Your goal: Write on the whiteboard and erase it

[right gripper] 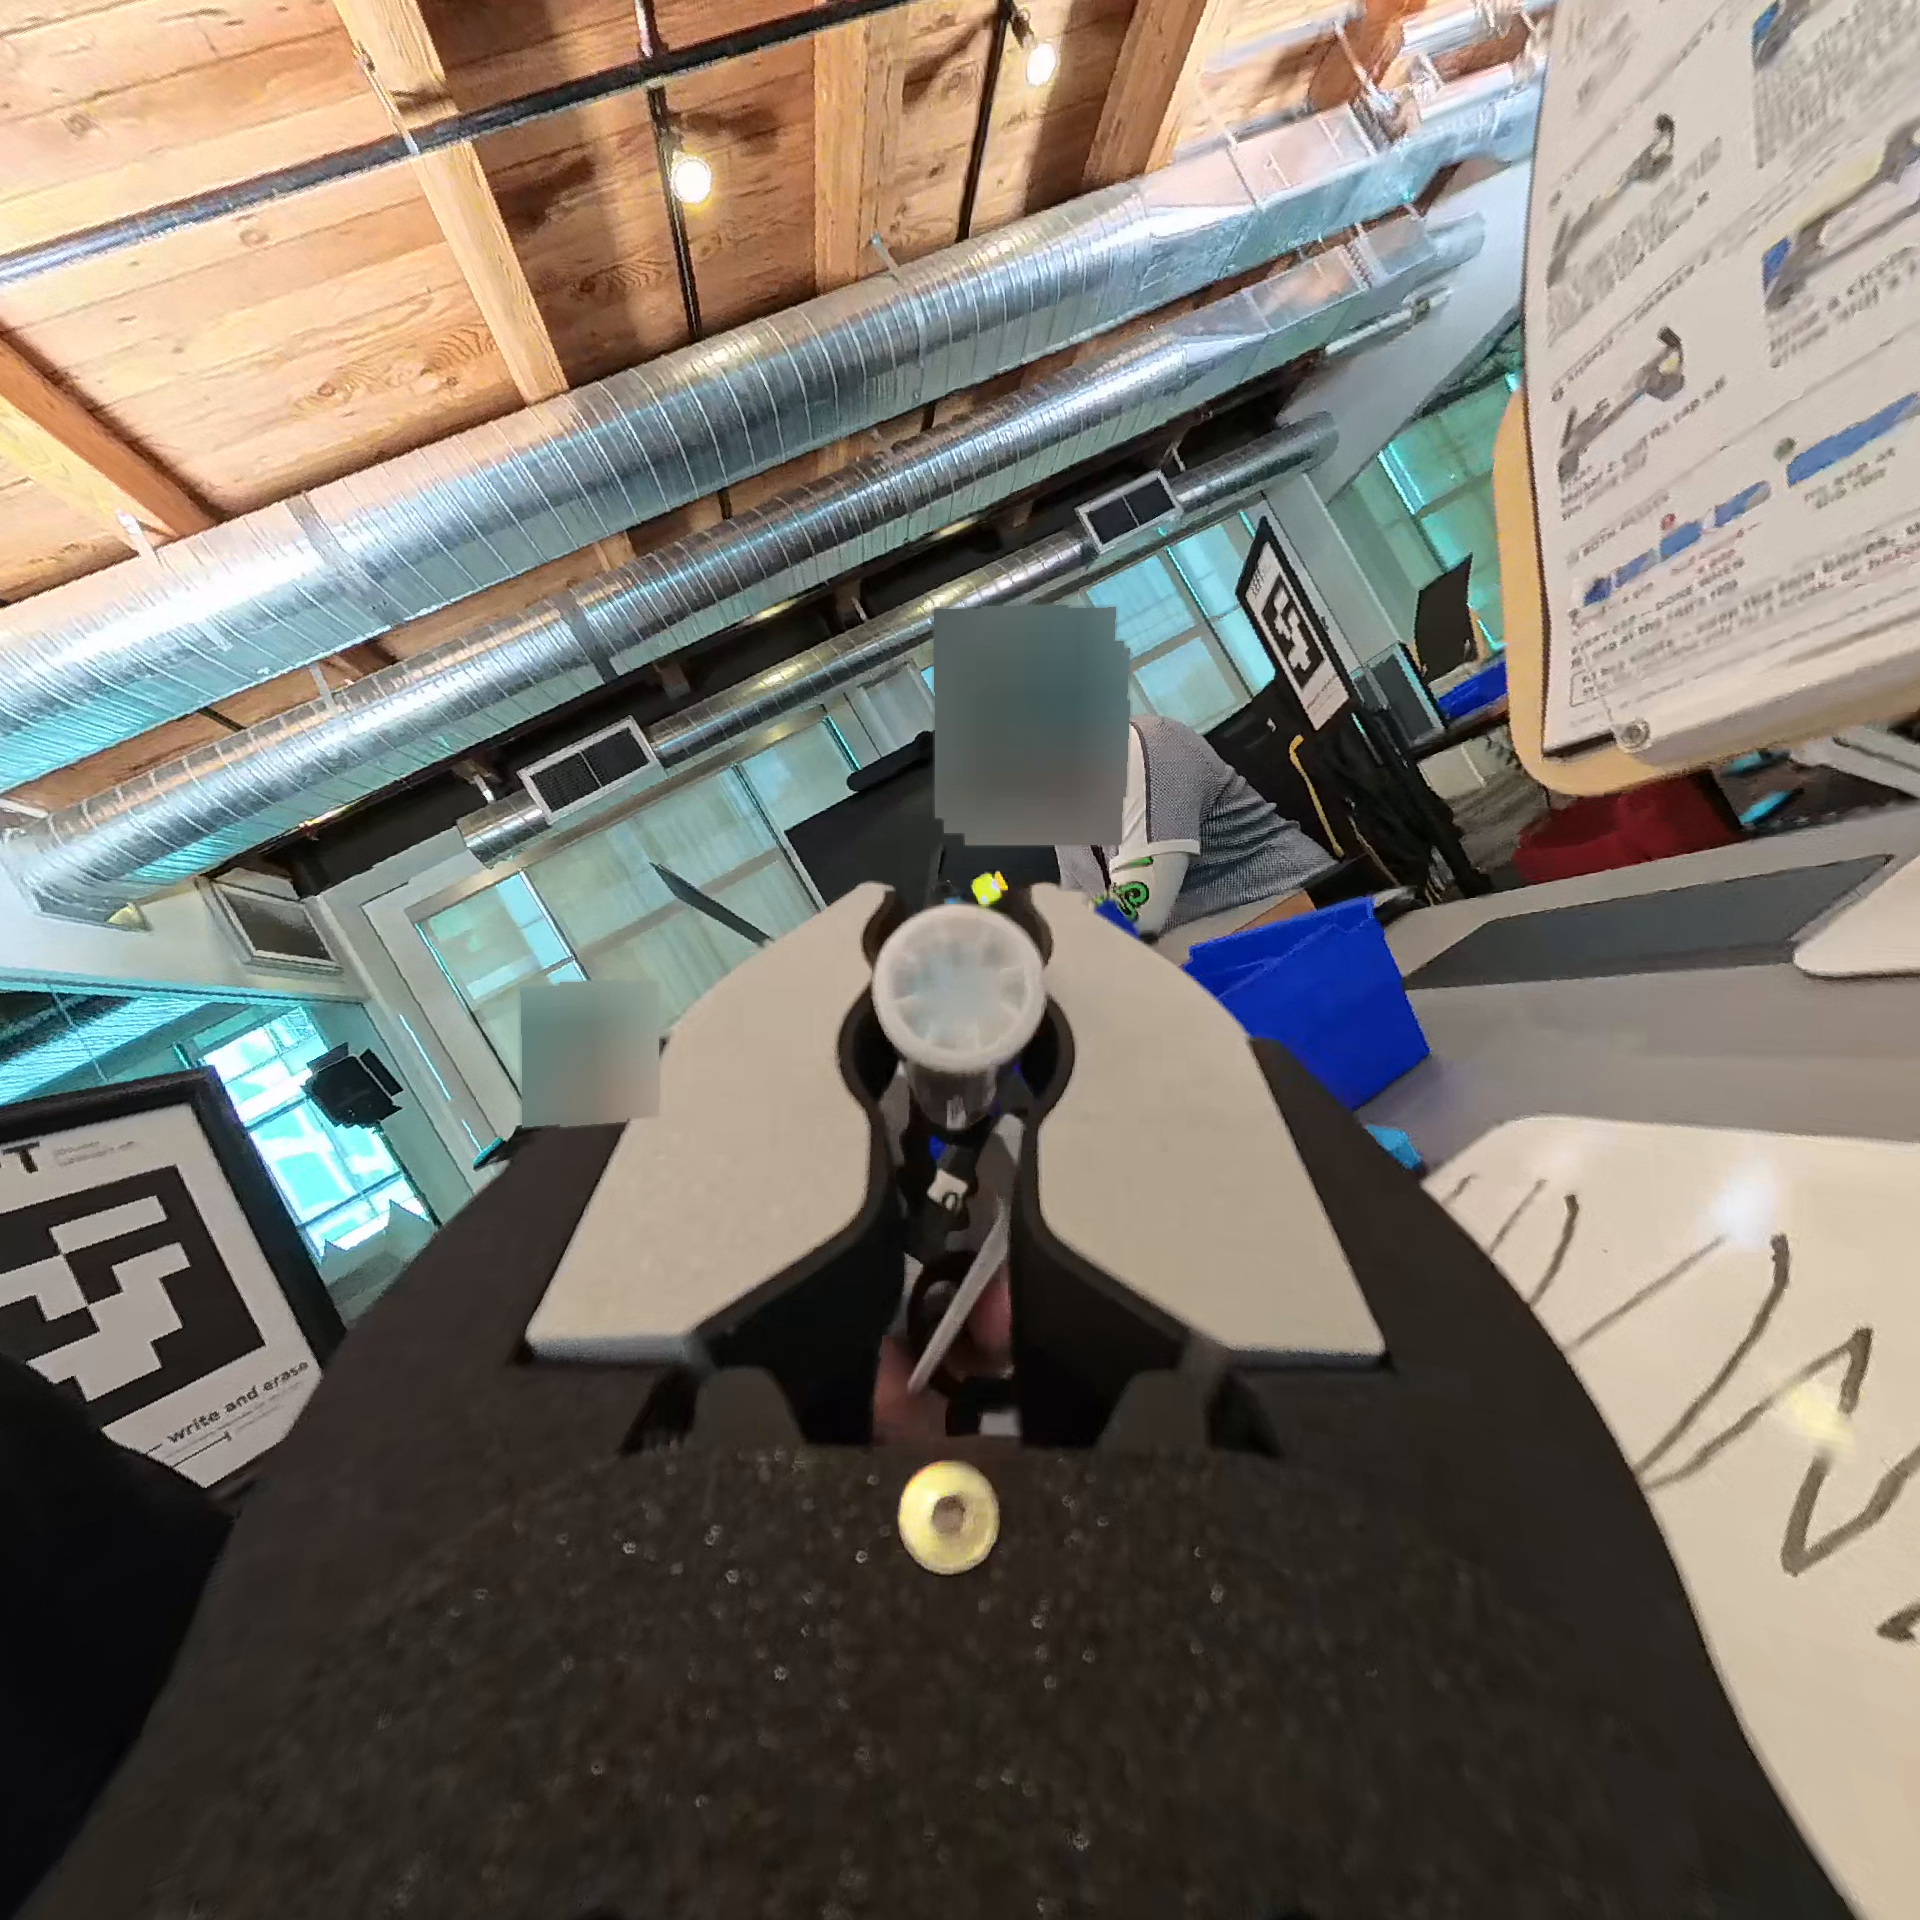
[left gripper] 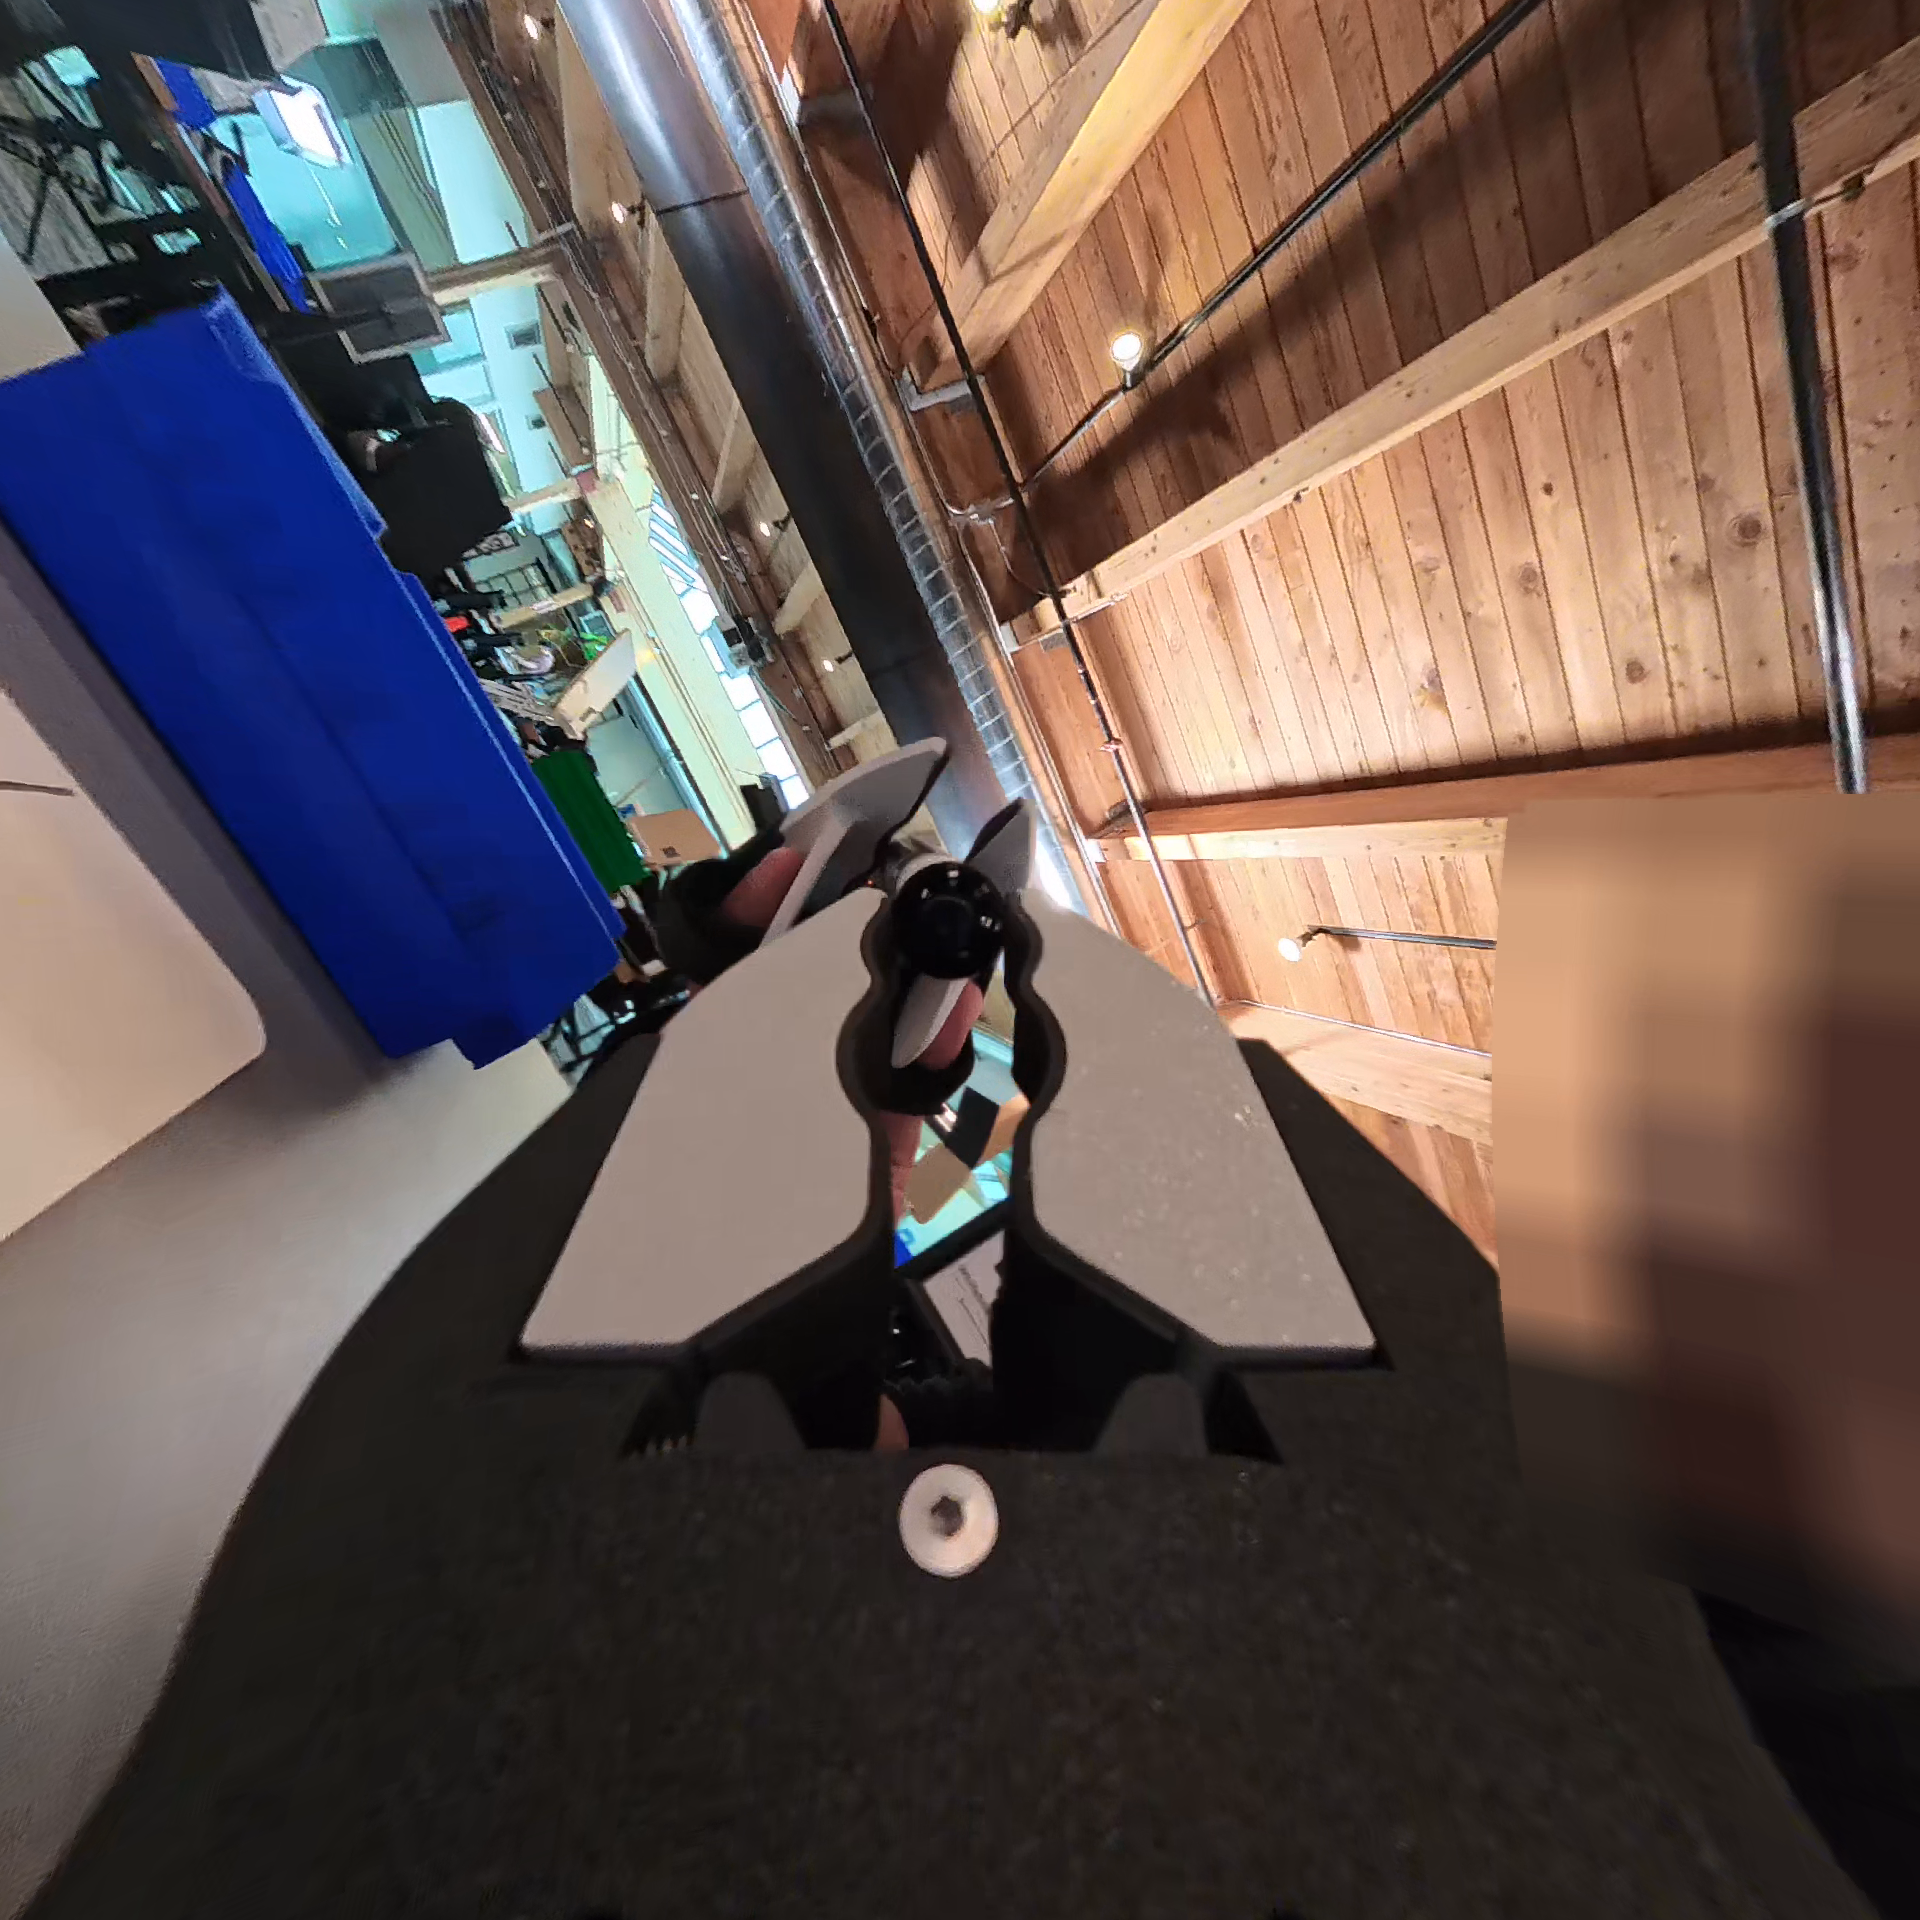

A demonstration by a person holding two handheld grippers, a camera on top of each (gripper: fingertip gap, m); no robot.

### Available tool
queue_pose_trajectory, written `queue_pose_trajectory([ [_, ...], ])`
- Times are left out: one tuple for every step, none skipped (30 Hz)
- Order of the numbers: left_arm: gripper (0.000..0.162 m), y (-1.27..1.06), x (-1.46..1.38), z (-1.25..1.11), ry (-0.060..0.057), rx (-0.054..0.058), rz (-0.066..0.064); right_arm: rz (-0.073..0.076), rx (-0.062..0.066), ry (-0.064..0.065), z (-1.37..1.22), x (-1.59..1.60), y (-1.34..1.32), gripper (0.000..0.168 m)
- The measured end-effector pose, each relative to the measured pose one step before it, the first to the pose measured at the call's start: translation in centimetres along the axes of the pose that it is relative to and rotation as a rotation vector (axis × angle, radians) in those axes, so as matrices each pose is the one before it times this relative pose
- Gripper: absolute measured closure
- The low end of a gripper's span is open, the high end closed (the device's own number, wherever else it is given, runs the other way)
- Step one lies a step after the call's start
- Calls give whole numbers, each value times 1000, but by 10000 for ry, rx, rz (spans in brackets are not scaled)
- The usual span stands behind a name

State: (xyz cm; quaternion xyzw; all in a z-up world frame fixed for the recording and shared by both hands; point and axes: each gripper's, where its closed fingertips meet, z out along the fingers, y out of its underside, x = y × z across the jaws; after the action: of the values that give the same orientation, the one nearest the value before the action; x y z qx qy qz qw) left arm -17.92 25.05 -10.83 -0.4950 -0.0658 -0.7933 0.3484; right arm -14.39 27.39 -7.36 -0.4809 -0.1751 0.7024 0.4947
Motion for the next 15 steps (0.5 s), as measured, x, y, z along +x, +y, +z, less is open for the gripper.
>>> queue_pose_trajectory([
  [144,-143,-212,-109,-193,51,153,60,-160,96,-183,307,407,148],
  [144,-32,-172,-54,-210,-52,214,39,-130,73,-206,232,381,148],
  [144,47,-109,12,-195,-143,228,59,-96,56,-229,173,309,148],
  [144,33,-79,-9,-180,-152,241,112,-174,30,-179,179,321,148],
  [143,232,-156,-1,-239,-326,306,129,-203,-13,-134,132,216,148],
  [143,239,-40,-6,-173,-362,342,124,-204,-60,-92,95,127,148],
  [143,111,-5,-40,-141,-256,262,119,-284,-81,-64,110,191,148],
  [144,72,-10,-40,-137,-203,219,104,-282,-91,-47,96,227,148],
  [144,283,-115,52,-170,-299,280,120,-60,-93,-86,67,39,148],
  [143,285,-121,128,-107,-247,167,243,180,-117,-117,48,-169,148],
  [143,265,-156,103,-83,-169,37,330,196,-92,-129,142,-175,148],
  [143,550,-279,94,-153,-359,83,219,114,-43,-154,178,-132,148],
  [143,467,-209,52,-114,-281,132,68,14,-46,-120,56,-39,148],
  [143,-119,-14,-51,22,117,-18,-45,-128,-23,-27,-4,124,148],
  [143,-374,44,-87,75,248,-69,-84,-101,33,65,-37,149,148],
])
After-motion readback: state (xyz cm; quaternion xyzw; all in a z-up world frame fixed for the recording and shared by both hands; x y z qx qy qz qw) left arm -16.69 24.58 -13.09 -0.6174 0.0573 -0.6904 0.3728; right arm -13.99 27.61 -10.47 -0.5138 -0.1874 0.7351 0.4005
